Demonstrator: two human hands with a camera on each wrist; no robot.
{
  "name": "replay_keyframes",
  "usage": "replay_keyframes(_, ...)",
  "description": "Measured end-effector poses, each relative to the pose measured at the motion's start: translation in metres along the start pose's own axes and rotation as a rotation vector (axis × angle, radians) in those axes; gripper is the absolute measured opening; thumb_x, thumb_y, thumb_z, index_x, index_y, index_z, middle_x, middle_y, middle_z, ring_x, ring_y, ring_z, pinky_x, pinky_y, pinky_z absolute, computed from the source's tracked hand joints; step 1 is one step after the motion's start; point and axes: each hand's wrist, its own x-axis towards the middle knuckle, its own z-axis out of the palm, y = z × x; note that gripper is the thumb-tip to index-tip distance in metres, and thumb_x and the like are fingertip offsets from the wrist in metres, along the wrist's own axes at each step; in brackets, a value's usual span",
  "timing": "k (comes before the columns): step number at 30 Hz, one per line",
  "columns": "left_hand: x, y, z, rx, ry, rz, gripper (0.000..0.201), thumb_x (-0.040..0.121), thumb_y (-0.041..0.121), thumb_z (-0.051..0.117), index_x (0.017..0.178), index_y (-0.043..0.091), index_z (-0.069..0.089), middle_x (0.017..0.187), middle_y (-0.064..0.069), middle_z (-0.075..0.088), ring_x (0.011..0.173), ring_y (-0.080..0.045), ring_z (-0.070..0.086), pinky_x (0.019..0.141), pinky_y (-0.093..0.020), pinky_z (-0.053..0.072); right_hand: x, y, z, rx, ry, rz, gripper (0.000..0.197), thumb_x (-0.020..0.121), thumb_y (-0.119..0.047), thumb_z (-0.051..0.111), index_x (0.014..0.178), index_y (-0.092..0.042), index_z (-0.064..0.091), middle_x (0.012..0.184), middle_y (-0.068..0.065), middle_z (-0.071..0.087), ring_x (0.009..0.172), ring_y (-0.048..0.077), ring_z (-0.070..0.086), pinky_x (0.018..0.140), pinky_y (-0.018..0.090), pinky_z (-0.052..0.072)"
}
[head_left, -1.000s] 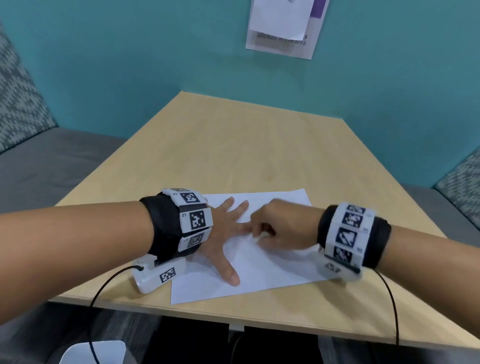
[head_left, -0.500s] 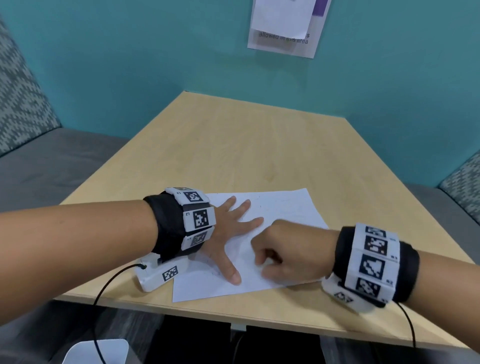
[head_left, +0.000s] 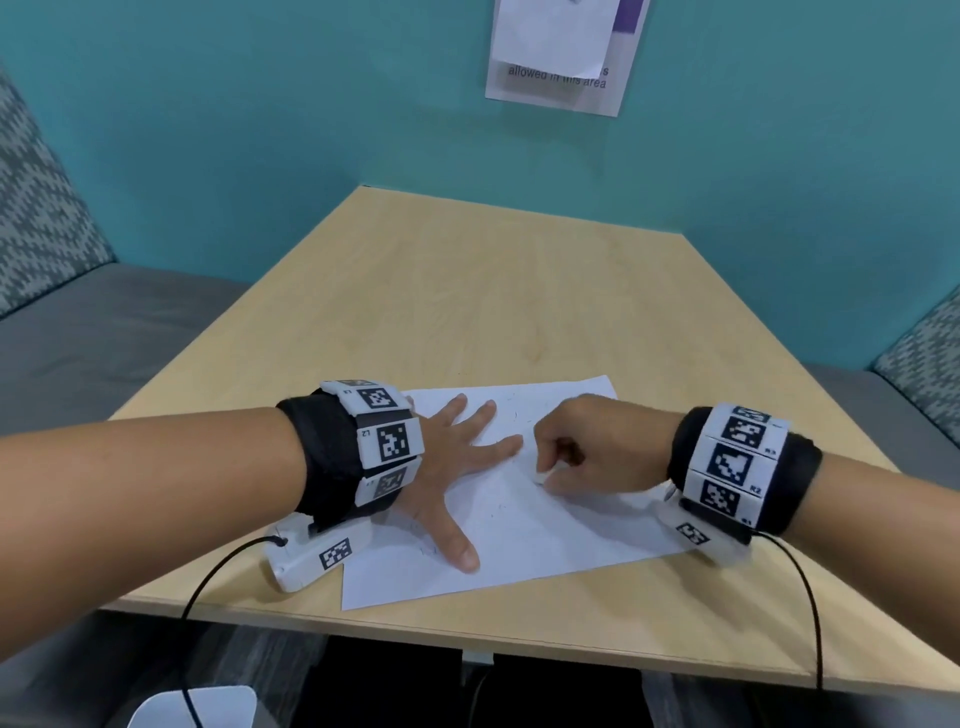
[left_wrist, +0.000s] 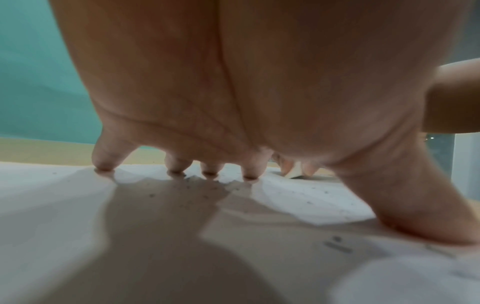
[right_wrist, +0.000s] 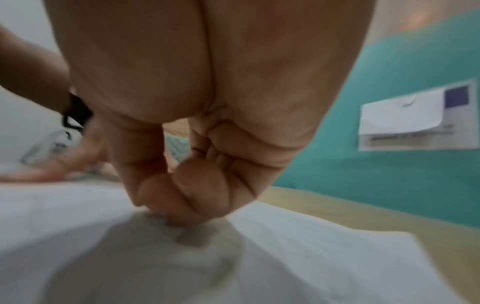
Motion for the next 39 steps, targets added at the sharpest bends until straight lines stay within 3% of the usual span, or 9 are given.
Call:
replay_keyframes(5, 0.003, -0.001, 0.000, 0.012, 0.001, 0.014, 0.130, 0.062, 0.084, 0.064, 0.145, 0.051, -0.029, 0.156, 0.002, -0.039, 0.146, -0.029, -0.030, 0.110, -0.074, -0.004, -0.009, -0.023, 0.016, 0.012, -0.073, -0.105, 0.009, 0.082, -0.025, 0.062, 0.089, -0.019, 0.065, 0.067, -0.015, 0.055, 0.062, 0.003, 0.050, 0.063, 0.019, 0.043)
replay_keyframes(13, 0.003, 0.010, -0.017, 0.084, 0.009, 0.024, 0.128, 0.062, 0.084, 0.065, 0.148, 0.050, -0.024, 0.158, 0.003, -0.037, 0.146, -0.030, -0.031, 0.111, -0.072, -0.005, 0.002, 0.009, 0.005, 0.006, 0.014, 0.012, 0.007, 0.082, -0.023, 0.065, 0.087, -0.018, 0.065, 0.066, -0.014, 0.053, 0.058, 0.002, 0.047, 0.055, 0.013, 0.035)
replay_keyframes(19, 0.008, 0.029, -0.027, -0.041, 0.002, 0.092, 0.120, 0.071, 0.063, 0.078, 0.150, 0.054, -0.012, 0.160, -0.001, -0.032, 0.146, -0.031, -0.029, 0.114, -0.056, -0.014, 0.000, 0.014, 0.006, 0.022, 0.015, 0.021, 0.008, 0.083, -0.025, 0.065, 0.089, -0.021, 0.065, 0.087, -0.004, 0.067, 0.062, 0.003, 0.049, 0.061, 0.020, 0.039)
replay_keyframes(23, 0.004, 0.034, -0.029, -0.069, 0.013, 0.116, 0.118, 0.065, 0.062, 0.082, 0.154, 0.048, 0.008, 0.161, -0.003, -0.030, 0.147, -0.031, -0.027, 0.110, -0.042, -0.019, -0.011, -0.007, 0.014, 0.041, -0.019, -0.066, 0.005, 0.082, -0.023, 0.063, 0.085, -0.024, 0.060, 0.067, -0.014, 0.053, 0.060, 0.003, 0.048, 0.059, 0.018, 0.037)
replay_keyframes(26, 0.001, 0.037, -0.031, -0.041, 0.006, 0.119, 0.117, 0.074, 0.056, 0.079, 0.154, 0.045, -0.004, 0.160, -0.008, -0.030, 0.146, -0.033, -0.028, 0.114, -0.049, -0.014, -0.021, -0.027, 0.020, 0.052, -0.112, -0.176, 0.005, 0.082, -0.021, 0.063, 0.087, -0.020, 0.063, 0.064, -0.015, 0.052, 0.061, 0.007, 0.050, 0.058, 0.020, 0.042)
replay_keyframes(29, 0.003, 0.035, -0.029, -0.053, 0.008, 0.104, 0.111, 0.072, 0.058, 0.079, 0.153, 0.051, 0.003, 0.160, -0.007, -0.031, 0.147, -0.034, -0.027, 0.115, -0.056, -0.010, -0.011, -0.008, 0.007, 0.017, -0.063, -0.077, 0.009, 0.082, -0.023, 0.063, 0.090, -0.021, 0.064, 0.067, -0.017, 0.052, 0.062, 0.001, 0.049, 0.064, 0.021, 0.039)
replay_keyframes(33, -0.001, 0.038, -0.031, -0.073, 0.010, 0.116, 0.108, 0.075, 0.051, 0.080, 0.154, 0.048, 0.006, 0.160, -0.008, -0.030, 0.147, -0.028, -0.028, 0.110, -0.043, -0.017, -0.010, -0.007, 0.009, 0.019, -0.052, -0.057, 0.009, 0.082, -0.023, 0.064, 0.090, -0.021, 0.065, 0.069, -0.016, 0.053, 0.063, 0.001, 0.049, 0.065, 0.020, 0.039)
replay_keyframes(36, -0.001, 0.038, -0.033, -0.054, -0.006, 0.127, 0.107, 0.075, 0.054, 0.079, 0.152, 0.052, 0.005, 0.160, -0.007, -0.031, 0.146, -0.033, -0.029, 0.114, -0.053, -0.014, -0.019, -0.022, 0.016, 0.037, -0.125, -0.142, 0.006, 0.082, -0.022, 0.062, 0.088, -0.024, 0.061, 0.068, -0.016, 0.052, 0.063, 0.003, 0.050, 0.062, 0.017, 0.039)
replay_keyframes(39, 0.000, 0.036, -0.030, -0.041, -0.016, 0.095, 0.115, 0.074, 0.058, 0.078, 0.152, 0.051, -0.006, 0.160, -0.005, -0.032, 0.147, -0.032, -0.028, 0.115, -0.055, -0.011, -0.008, -0.001, 0.003, -0.028, -0.053, -0.027, 0.010, 0.083, -0.023, 0.064, 0.093, -0.022, 0.066, 0.068, -0.017, 0.051, 0.062, -0.001, 0.048, 0.065, 0.019, 0.037)
